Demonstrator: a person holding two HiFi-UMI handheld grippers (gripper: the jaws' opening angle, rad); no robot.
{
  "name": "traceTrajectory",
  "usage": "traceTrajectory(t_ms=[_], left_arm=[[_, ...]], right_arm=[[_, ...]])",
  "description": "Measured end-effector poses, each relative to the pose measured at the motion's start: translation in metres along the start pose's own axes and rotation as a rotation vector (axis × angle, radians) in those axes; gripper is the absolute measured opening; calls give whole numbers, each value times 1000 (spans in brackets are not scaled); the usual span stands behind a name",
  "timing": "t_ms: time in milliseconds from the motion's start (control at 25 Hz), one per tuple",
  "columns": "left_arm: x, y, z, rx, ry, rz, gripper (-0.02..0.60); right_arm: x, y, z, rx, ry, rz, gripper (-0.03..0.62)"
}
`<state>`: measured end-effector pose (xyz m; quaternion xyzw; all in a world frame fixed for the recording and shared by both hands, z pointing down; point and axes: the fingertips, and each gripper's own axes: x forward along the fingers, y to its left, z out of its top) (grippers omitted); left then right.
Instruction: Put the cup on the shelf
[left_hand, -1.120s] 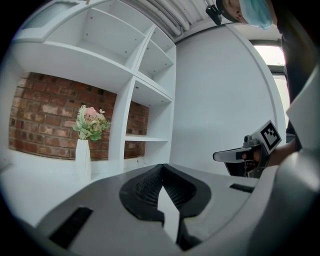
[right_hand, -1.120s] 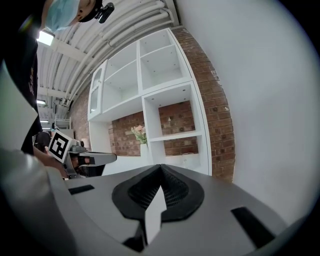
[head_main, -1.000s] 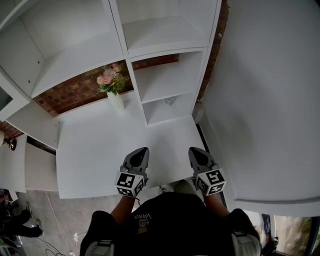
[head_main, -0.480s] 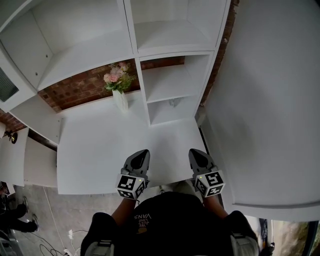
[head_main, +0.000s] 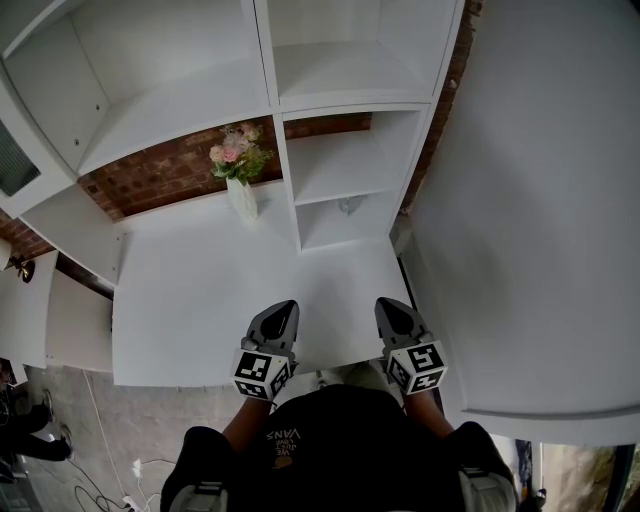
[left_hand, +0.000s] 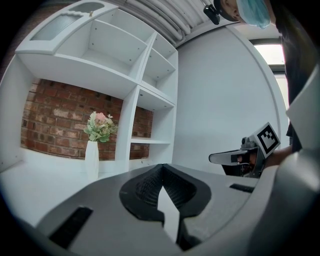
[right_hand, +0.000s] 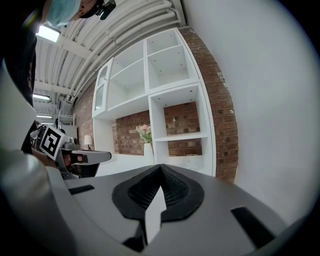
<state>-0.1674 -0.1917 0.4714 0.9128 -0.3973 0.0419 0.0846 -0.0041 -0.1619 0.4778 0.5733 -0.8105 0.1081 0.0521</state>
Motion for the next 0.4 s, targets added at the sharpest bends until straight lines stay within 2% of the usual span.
traceTrajectory(t_ms=[400], left_arm=[[2,0,-3,-11,7,-1,8]], right_arm=[[2,-4,2,-14,-8,-4,-2]])
